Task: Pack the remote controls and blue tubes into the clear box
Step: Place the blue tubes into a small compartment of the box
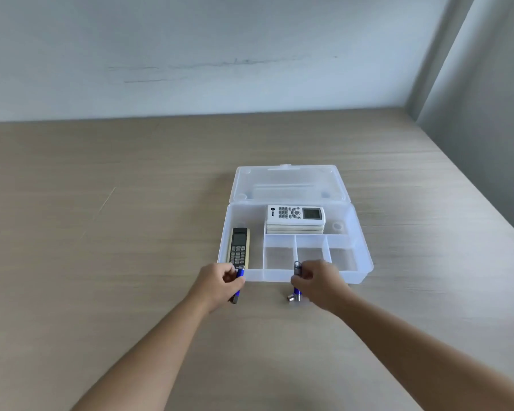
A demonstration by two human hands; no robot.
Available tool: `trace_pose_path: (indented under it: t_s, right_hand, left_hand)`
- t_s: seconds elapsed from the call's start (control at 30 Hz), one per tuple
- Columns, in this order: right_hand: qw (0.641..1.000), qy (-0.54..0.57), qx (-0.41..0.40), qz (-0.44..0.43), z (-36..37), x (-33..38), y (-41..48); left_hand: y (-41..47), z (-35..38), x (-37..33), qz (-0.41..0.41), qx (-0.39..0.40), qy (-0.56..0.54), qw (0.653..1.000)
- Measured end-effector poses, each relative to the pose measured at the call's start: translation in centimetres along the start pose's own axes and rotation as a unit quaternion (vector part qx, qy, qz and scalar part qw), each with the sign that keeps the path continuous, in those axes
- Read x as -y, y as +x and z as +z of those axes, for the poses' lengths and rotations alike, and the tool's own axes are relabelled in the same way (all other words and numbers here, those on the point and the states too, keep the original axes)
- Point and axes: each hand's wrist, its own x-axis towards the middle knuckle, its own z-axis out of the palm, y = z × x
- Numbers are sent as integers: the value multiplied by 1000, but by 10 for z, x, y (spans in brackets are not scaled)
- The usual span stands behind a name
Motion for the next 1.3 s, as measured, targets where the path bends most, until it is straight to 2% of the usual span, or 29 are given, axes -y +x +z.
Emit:
trace_pose_path:
  t_s: [0.13,0.27,0.37,0.47,0.53,0.67,0.83,1.0,1.1,1.17,1.23,1.3]
  right_hand:
    - [995,11,-98,-31,-60,11,25]
    - [989,-12,-140,-47,-107,1,44]
    - [987,-110,-110,-33,-117,-19,57]
    - [976,-199,-84,-26,-107,-40,67]
    - [951,-301,-54,-38,-97,-49,74]
    - [872,-485,2,-67,-83,-54,88]
    - [828,-553,33,-86,-78,-52,96]
    - [809,-579,28,-98,-80,-57,96]
    - [827,-547,4,-131,-88,-63,91]
    - [866,-477,-52,-142,-99,-67,88]
    - [921,-342,-128,-133,-112,-76,82]
    - [971,-167,-150,-77,-120,-86,73]
  left_hand:
    - [27,-3,-65,64,-39,-60,995]
    - [56,31,-135,136,-13,-61,989]
    - [73,68,-162,147,15,3,989]
    - [81,102,-167,120,47,14,992]
    - [86,119,-165,105,63,29,992]
    - [97,127,-156,73,54,24,996]
    - [102,128,-151,62,63,21,996]
    - [104,129,-154,63,75,50,994]
    - [103,130,-160,72,76,87,991]
    - [101,134,-168,82,88,117,986]
    - [97,140,-177,101,95,168,976]
    - [94,148,-184,119,98,229,961]
